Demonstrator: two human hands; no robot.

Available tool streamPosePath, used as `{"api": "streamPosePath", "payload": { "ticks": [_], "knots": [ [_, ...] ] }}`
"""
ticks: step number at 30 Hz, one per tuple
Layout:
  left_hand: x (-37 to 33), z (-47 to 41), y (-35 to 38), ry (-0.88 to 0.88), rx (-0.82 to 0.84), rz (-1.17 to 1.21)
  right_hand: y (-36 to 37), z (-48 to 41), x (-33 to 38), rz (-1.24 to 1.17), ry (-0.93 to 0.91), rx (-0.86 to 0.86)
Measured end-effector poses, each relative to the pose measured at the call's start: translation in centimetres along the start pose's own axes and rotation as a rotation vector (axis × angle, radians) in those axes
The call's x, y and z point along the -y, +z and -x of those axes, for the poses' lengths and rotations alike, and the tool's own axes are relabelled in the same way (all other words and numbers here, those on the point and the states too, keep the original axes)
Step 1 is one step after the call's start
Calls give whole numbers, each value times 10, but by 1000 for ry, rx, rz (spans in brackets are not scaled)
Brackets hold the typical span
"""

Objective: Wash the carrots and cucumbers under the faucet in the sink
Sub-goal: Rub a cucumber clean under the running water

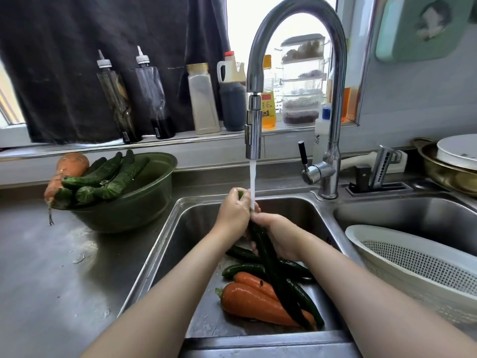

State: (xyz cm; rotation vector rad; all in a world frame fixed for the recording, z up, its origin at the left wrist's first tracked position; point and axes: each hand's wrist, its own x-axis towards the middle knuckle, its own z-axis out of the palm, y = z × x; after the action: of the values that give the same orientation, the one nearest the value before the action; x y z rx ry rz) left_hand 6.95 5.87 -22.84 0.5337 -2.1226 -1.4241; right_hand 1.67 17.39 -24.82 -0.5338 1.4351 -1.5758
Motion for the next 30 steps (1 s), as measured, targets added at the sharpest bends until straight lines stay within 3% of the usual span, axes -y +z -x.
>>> {"api": "streamPosePath", "payload": {
  "ticks": [5,7,12,15,17,20,24,26,30],
  "knots": [
    [-14,-12,19,-140,-214,348,-5,-2,-7,167,-14,41],
    [-14,-12,24,-195,-225,472,-6,-2,-7,190,20,27],
    [-3,-9,18,-298,202,719,-23,-5,-5,28,41,-39],
    [-1,-9,12,-299,273,766,-29,-7,-4,-44,48,51],
    [-1,-11,10,-279,187,689,-28,-5,-2,-103,51,132],
    [3,-15,6,-242,-85,577,-25,-4,-2,-34,44,203],
    [9,-16,4,-130,-204,481,-8,-7,-3,212,-2,51],
    [8,-12,3,-168,-120,550,-1,-8,-2,262,-7,-45],
    [4,-4,1,-228,279,683,-4,-8,1,195,22,-186]
  ]
}}
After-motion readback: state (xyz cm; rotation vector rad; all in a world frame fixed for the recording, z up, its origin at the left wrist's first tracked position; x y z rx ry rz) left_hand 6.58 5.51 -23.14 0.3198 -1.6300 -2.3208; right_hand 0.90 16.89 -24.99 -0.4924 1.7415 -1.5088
